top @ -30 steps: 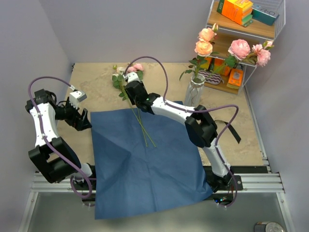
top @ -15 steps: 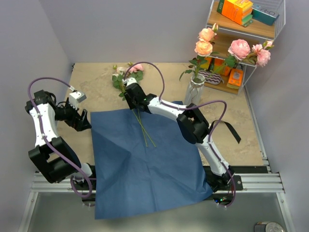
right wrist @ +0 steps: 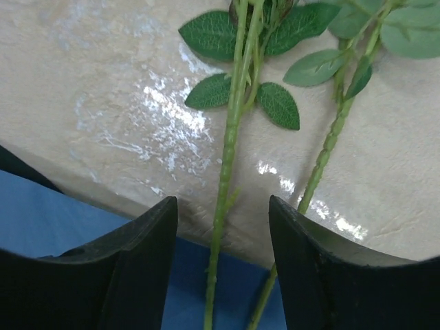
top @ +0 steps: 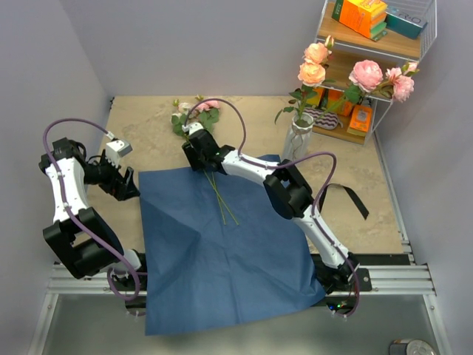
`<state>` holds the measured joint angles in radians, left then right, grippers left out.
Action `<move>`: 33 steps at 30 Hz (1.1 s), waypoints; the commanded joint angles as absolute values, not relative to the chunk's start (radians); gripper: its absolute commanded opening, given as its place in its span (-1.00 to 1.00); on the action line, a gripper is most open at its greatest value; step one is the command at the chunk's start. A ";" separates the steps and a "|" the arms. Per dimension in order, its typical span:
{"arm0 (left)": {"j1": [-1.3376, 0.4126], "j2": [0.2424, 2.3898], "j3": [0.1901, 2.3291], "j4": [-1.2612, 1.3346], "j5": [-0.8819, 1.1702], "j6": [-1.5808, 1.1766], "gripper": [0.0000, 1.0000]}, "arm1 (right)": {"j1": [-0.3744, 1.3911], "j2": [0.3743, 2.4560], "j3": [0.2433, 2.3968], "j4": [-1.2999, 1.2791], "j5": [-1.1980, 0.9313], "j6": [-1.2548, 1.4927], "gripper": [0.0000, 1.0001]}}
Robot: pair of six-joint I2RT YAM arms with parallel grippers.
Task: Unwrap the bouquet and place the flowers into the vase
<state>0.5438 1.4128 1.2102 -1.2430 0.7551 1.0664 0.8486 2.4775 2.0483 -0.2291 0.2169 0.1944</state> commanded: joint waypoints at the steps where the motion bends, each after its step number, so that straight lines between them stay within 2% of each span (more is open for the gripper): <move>1: 0.560 1.419 1.201 -1.227 0.765 1.081 0.98 | 0.850 2.502 2.095 -0.241 0.201 0.176 0.14; 8: 0.563 1.427 1.201 -1.223 0.765 1.085 0.99 | 0.850 2.537 2.114 -0.245 0.196 0.190 -0.18; 11: 0.565 1.428 1.201 -1.224 0.762 1.085 0.98 | 0.848 2.563 2.141 -0.264 0.193 0.190 -0.45; 14: 0.569 1.428 1.201 -1.223 0.759 1.086 0.98 | 0.850 2.556 2.143 -0.253 0.164 0.208 -0.94; 15: 0.572 1.427 1.200 -1.223 0.758 1.088 0.98 | 0.845 2.548 2.138 -0.246 0.160 0.216 -1.00; 23: 0.578 1.428 1.200 -1.227 0.765 1.089 0.99 | 0.847 2.327 2.062 -0.114 0.137 0.233 -1.00; 33: 0.581 1.434 1.200 -1.236 0.779 1.097 0.98 | 0.847 1.858 1.859 0.132 0.121 0.060 -1.00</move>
